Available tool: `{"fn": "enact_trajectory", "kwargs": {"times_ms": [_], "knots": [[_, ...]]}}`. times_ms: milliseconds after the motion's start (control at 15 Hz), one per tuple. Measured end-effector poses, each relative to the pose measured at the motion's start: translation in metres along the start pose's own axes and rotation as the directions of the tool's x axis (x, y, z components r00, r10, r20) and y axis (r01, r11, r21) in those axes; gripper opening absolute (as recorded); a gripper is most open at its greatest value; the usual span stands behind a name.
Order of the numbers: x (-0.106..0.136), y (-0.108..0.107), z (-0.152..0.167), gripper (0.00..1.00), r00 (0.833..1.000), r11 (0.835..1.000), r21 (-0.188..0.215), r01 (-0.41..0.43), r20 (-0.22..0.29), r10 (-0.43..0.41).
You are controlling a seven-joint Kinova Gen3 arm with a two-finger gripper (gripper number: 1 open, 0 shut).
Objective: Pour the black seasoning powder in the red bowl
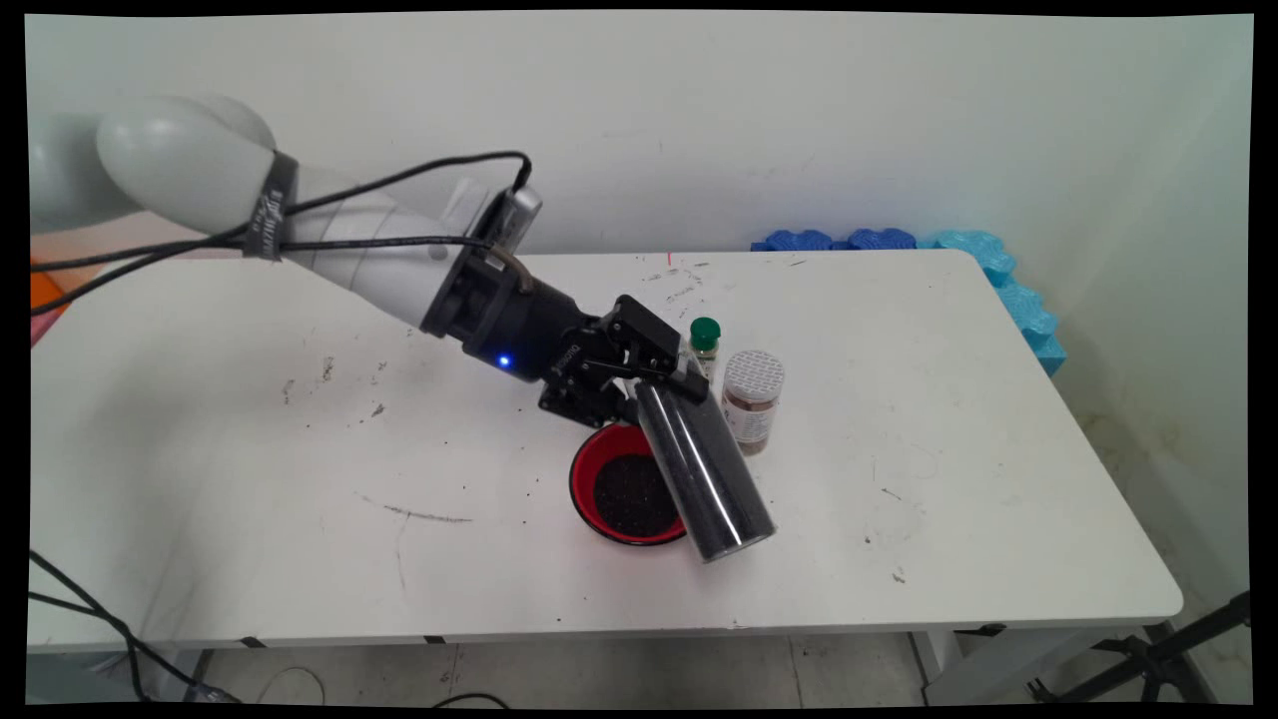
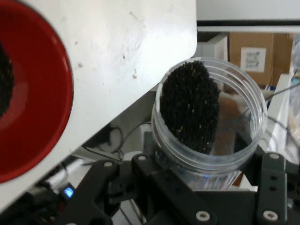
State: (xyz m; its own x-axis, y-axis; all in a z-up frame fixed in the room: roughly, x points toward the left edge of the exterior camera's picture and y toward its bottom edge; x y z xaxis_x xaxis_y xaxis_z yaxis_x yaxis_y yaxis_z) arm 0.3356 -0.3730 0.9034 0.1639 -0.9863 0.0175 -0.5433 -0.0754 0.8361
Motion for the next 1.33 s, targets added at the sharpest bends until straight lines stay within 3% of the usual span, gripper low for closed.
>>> {"fn": "enact_trajectory", "kwargs": {"times_ms": [400, 733, 800, 1000, 1067, 1333], "knots": [[0.002, 0.022, -0.019, 0.00, 0.977, 0.976, 0.041, -0.212, -0.030, 0.213], [0.006, 0.043, -0.040, 0.00, 0.916, 0.916, 0.092, -0.389, -0.065, 0.396], [0.006, 0.046, -0.044, 0.00, 0.896, 0.896, 0.104, -0.433, -0.060, 0.440], [0.006, 0.059, -0.058, 0.00, 0.807, 0.803, 0.132, -0.581, -0.036, 0.590], [0.006, 0.061, -0.061, 0.00, 0.786, 0.782, 0.137, -0.608, -0.032, 0.617], [0.009, 0.076, -0.082, 0.00, 0.645, 0.635, 0.178, -0.751, -0.005, 0.764]]}}
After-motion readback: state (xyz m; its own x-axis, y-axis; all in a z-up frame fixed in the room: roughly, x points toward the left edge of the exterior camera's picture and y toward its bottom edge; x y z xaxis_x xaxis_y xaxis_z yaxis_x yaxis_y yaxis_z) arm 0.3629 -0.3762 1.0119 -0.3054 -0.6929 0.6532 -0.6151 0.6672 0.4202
